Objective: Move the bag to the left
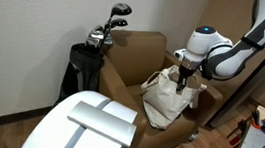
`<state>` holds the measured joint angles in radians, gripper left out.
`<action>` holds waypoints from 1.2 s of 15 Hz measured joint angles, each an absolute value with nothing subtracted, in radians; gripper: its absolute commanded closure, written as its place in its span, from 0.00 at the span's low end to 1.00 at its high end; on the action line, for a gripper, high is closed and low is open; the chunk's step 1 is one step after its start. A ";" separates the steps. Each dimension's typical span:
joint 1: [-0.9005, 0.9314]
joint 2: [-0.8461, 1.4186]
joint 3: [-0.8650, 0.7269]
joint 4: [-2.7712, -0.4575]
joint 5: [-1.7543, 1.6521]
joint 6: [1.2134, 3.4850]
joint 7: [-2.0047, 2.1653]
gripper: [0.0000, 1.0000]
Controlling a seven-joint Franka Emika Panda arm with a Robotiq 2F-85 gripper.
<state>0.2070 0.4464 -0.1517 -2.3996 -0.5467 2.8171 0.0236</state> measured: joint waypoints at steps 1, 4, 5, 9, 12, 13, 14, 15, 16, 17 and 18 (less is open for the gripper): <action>0.206 0.437 -0.152 -2.403 -0.539 2.811 0.025 0.15; 0.220 0.386 -0.166 -2.414 -0.535 2.780 0.077 0.01; 0.230 0.361 -0.174 -2.418 -0.537 2.761 0.106 0.00; 0.239 0.213 -0.135 -2.445 -0.476 2.565 0.177 0.00; 0.237 0.072 -0.050 -2.466 -0.340 2.319 0.192 0.00; 0.237 0.026 -0.023 -2.470 -0.301 2.243 0.194 0.00; 0.236 -0.017 0.001 -2.475 -0.266 2.178 0.194 0.00; 0.235 -0.057 0.020 -2.481 -0.234 2.125 0.194 0.00; 0.234 -0.093 0.034 -2.487 -0.206 2.083 0.194 0.00; 0.232 -0.122 0.043 -2.495 -0.190 2.059 0.194 0.00; 0.229 -0.142 0.047 -2.503 -0.186 2.049 0.194 0.00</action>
